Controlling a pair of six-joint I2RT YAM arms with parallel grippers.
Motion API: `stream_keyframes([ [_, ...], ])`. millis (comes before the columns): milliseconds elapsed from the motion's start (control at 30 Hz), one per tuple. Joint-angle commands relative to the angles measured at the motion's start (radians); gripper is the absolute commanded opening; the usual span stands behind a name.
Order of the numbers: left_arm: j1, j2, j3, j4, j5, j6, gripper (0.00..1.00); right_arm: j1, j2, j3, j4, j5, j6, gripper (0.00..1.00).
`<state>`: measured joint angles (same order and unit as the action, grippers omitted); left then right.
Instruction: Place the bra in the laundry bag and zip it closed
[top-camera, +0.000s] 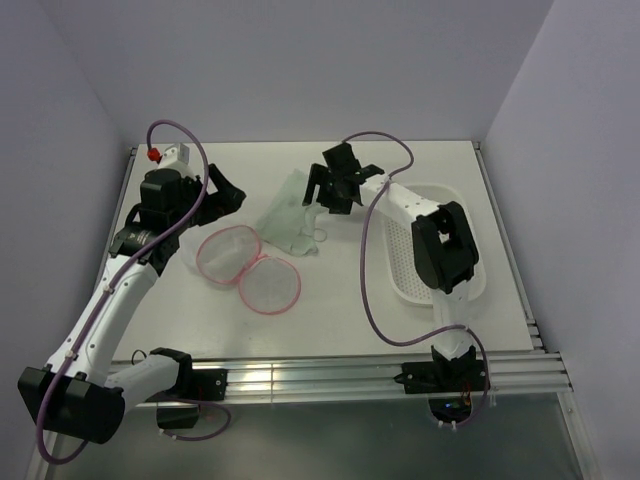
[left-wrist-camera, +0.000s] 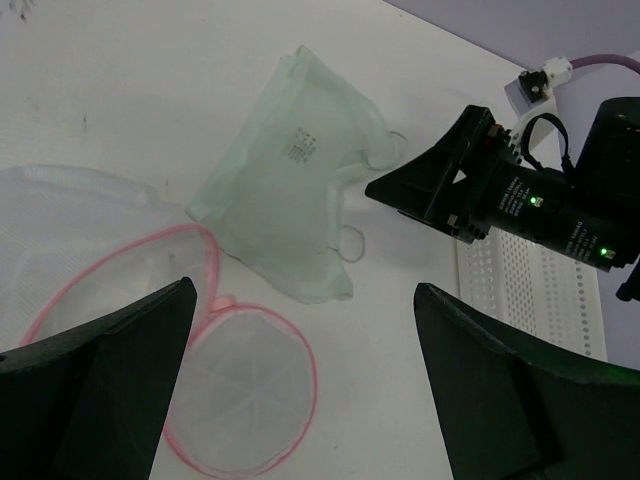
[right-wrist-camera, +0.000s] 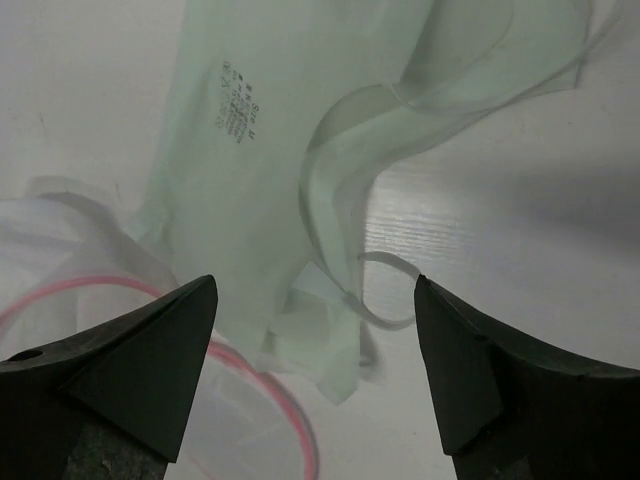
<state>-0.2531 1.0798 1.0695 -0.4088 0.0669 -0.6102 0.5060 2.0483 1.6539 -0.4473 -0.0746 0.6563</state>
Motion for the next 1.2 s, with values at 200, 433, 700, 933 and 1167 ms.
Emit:
stream_keyframes([
  [200,-0.031,0.106,0.050,0.031,0.017,-0.062,0.97,-0.092,-0.053,0.023,0.087,0.032,-0.020,0.88],
  [433,-0.155,0.291,0.126,0.131,-0.062,-0.195,0.90,-0.201,0.056,0.064,0.131,-0.007,0.037,0.89],
  [700,-0.169,0.575,0.245,0.240,-0.104,-0.252,0.69,-0.227,0.084,0.057,0.139,0.039,0.077,0.78],
  [933,-0.172,0.735,0.352,0.254,-0.127,-0.240,0.50,-0.299,0.006,-0.104,0.174,0.039,0.065,0.73],
  [1167,-0.175,0.916,0.454,0.228,-0.121,-0.223,0.28,-0.336,-0.040,-0.143,0.163,0.072,0.028,0.72],
])
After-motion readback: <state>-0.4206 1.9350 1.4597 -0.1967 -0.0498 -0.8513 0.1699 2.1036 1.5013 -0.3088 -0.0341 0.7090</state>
